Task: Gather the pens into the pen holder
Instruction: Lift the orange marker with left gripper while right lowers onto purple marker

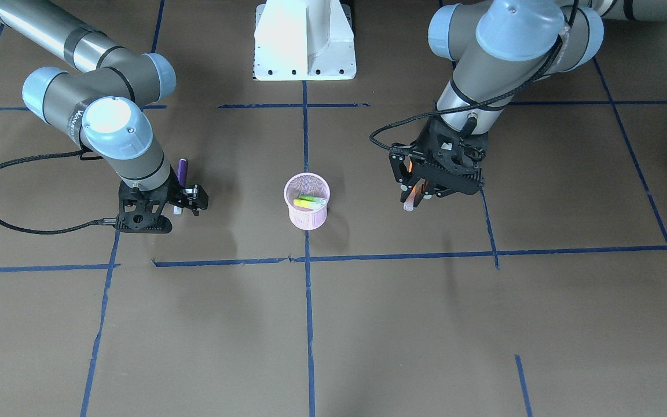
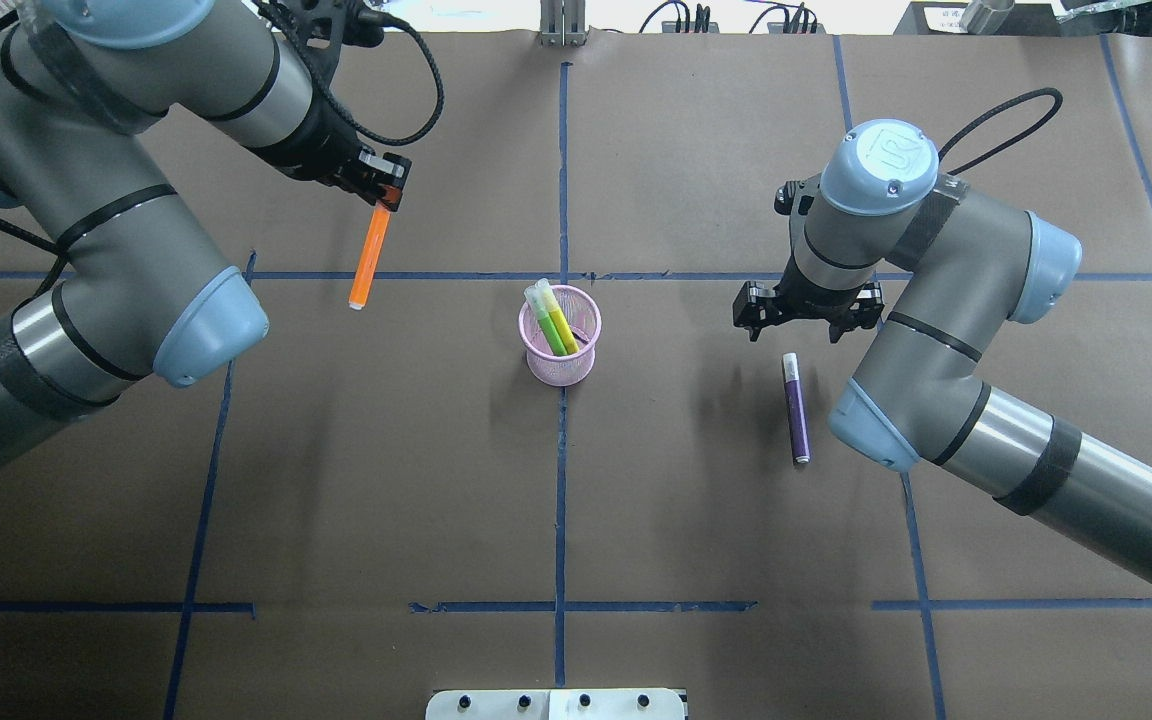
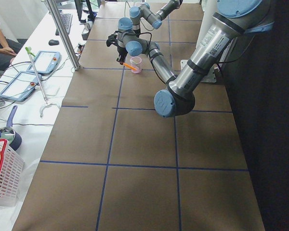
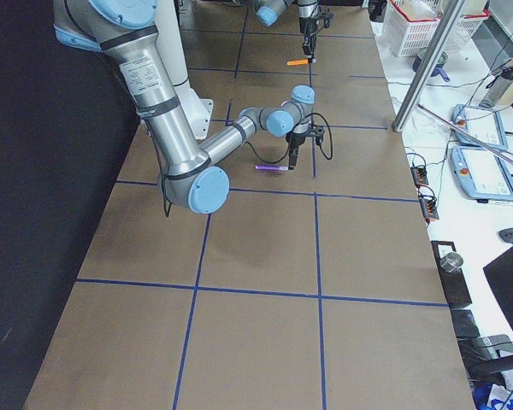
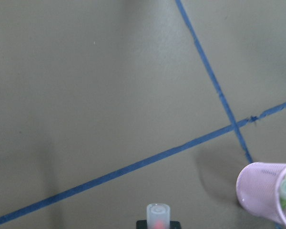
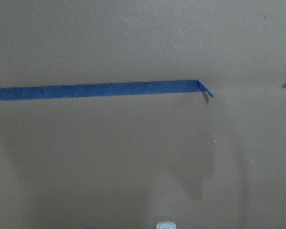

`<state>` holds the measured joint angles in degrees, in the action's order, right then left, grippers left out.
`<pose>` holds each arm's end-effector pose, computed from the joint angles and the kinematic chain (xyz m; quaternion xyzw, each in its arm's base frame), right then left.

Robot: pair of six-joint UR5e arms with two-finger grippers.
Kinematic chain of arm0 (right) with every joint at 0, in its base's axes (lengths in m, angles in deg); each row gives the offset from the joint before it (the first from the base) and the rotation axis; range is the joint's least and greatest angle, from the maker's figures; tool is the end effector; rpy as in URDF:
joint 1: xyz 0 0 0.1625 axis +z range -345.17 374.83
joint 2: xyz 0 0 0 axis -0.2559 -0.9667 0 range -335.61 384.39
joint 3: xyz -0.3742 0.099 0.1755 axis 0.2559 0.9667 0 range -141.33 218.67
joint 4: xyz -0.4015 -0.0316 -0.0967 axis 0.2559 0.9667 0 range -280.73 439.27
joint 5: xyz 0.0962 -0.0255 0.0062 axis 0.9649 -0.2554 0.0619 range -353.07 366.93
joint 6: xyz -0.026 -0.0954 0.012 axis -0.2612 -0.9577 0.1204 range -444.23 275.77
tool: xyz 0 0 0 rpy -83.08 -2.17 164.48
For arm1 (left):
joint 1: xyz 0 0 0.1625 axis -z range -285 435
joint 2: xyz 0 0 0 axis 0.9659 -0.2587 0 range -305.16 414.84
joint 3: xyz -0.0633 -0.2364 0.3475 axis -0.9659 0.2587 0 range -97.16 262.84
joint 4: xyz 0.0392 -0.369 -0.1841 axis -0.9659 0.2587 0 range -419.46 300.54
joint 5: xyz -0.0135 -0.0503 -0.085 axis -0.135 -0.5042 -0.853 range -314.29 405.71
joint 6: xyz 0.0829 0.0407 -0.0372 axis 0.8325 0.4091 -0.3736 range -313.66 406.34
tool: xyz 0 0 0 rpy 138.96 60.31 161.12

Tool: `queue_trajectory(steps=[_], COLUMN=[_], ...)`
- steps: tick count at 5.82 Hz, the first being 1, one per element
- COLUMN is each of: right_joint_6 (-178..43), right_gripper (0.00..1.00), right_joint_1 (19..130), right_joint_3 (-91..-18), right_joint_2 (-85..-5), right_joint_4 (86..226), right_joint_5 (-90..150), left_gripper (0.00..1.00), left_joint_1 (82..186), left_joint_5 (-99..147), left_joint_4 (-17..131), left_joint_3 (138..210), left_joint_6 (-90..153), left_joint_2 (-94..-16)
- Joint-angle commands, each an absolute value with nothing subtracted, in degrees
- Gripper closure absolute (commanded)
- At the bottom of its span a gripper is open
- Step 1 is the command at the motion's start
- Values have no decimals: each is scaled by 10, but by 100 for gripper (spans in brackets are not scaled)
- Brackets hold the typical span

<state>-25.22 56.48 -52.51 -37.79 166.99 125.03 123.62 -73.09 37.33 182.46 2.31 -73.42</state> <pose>-0.4448 -0.5114 0.3716 -0.0335 -0.3492 0.0217 0.9362 0.3690 -0.5479 0.1744 0.1769 0.4640 0.0943 0.8628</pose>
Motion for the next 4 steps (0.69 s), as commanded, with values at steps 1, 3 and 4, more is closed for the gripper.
queue_trajectory(steps=[1, 3, 4], right_joint_6=[-248, -221, -214], right_gripper=[0, 0, 0], right_joint_1=[564, 540, 536], right_joint_3=[-523, -522, -521], right_joint_2=[-387, -409, -419], right_joint_4=[1665, 1604, 1574], right_joint_5=[1264, 1261, 1260], left_gripper=[100, 100, 100], left_joint_1=[1236, 1236, 1236], left_joint_5=[-722, -716, -701], left_joint_4=[377, 377, 377], left_joint_3=[1828, 1828, 1827], left_joint_6=[-1, -13, -14], left_joint_2=[-751, -765, -768])
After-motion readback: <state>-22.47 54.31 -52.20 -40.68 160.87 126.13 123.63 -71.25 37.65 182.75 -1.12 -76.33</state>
